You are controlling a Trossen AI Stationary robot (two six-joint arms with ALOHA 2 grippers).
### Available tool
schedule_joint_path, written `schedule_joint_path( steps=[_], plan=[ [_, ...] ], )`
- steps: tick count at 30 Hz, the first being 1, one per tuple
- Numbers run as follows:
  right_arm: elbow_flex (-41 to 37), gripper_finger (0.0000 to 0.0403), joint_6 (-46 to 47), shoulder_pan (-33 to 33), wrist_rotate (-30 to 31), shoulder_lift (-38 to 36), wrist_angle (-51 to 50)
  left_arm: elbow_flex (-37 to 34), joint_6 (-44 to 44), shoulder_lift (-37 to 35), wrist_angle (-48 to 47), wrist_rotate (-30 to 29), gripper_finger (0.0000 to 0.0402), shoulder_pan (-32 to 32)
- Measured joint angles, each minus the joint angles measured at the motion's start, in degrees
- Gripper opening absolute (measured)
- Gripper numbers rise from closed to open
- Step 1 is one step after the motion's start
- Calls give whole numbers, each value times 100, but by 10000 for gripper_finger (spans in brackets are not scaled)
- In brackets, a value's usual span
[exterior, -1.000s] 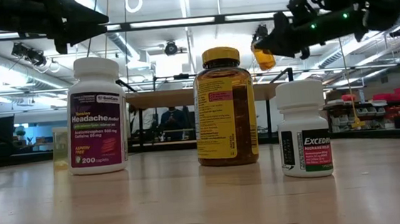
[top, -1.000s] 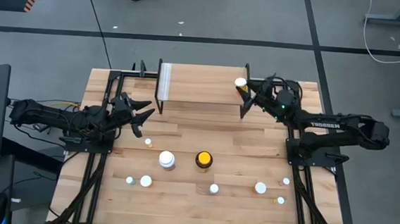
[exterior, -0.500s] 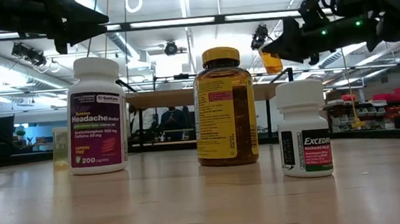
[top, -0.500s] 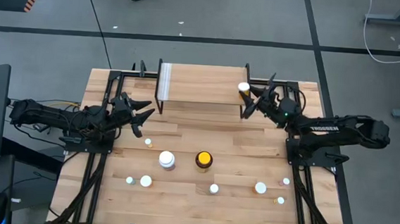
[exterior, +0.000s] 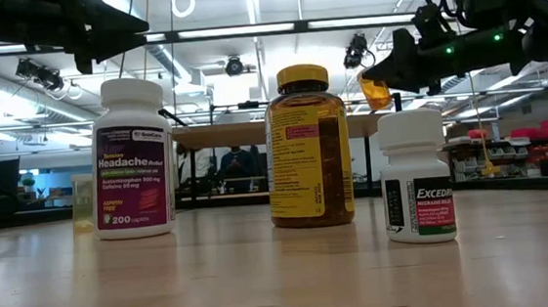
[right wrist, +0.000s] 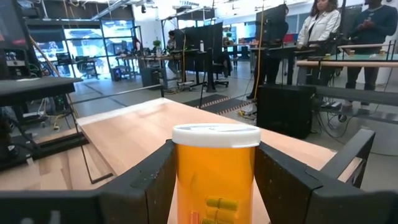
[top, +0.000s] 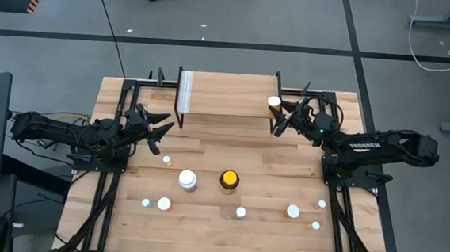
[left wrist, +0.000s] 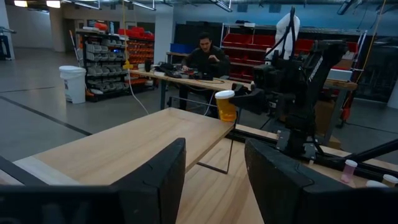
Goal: Pick and place medicine bottles onto shelf by color
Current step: Put the top small orange medicine bottle on the shelf
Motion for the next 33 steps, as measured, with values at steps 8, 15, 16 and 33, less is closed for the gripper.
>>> schedule_joint_path(
  steps=[8,15,16,33],
  plan=[
    [24,207,29,-13,46,639,432,0,0,0,1,0,173,0],
    [7,233,-16,-13,32,895,989,0,1,-1,0,-1,172,-1],
    [7,237,-26,-15,54,895,986,0,0,-2,0,-2,172,0],
    [1,257,-256,-50,170,897,1074,0,-2,0,0,-2,173,0]
  ],
)
